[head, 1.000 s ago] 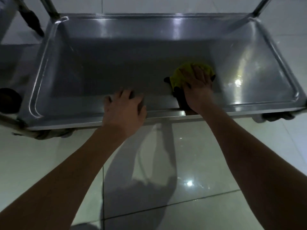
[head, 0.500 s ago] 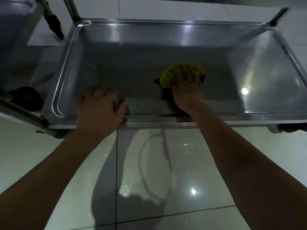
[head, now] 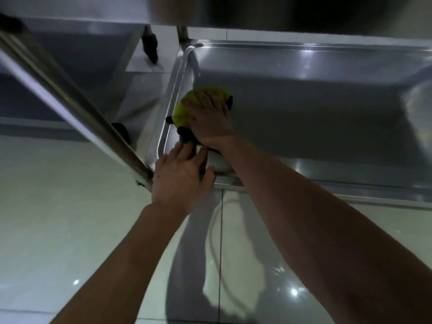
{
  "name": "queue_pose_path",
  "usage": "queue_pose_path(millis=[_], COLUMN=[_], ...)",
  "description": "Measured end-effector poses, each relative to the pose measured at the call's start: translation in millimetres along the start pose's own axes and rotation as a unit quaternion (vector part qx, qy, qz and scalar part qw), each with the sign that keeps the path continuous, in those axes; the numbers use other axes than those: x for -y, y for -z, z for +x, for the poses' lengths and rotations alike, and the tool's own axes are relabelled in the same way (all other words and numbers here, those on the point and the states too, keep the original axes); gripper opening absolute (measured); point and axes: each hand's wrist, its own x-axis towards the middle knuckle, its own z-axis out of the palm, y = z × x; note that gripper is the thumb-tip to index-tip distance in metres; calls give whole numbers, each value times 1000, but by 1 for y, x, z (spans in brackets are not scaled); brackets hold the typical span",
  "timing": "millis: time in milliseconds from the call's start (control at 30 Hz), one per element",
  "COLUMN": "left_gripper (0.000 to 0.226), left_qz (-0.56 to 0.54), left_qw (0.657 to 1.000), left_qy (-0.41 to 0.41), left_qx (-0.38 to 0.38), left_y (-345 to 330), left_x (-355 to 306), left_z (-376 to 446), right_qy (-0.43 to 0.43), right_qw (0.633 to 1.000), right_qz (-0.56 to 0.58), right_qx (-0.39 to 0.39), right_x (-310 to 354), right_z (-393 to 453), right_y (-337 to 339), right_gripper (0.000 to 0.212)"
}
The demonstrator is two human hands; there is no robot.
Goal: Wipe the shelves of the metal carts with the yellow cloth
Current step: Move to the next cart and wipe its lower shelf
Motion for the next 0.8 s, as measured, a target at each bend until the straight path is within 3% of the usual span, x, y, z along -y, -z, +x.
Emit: queue_pose_path(millis=[200, 400, 567, 800], left_gripper=[52, 49, 39, 36], left_qz=[13, 32, 24, -20], left_qw=[1000, 999, 999, 998], left_qy=[-7, 16, 41, -64], left_qx=[8, 19, 10, 12], left_y=[0, -6, -1, -11], left_x=[3, -8, -21, -109], left_z=[-1, -5, -2, 27], right_qy=[31, 23, -17, -117], right_qw=[998, 1000, 998, 989], right_qz=[23, 15, -59, -47], right_qx=[40, -7, -20, -73], right_x=[18, -2, -71, -183], right_z=[17, -2, -16, -61], right_y=[1, 4, 26, 68], right_gripper=[53, 52, 55, 52])
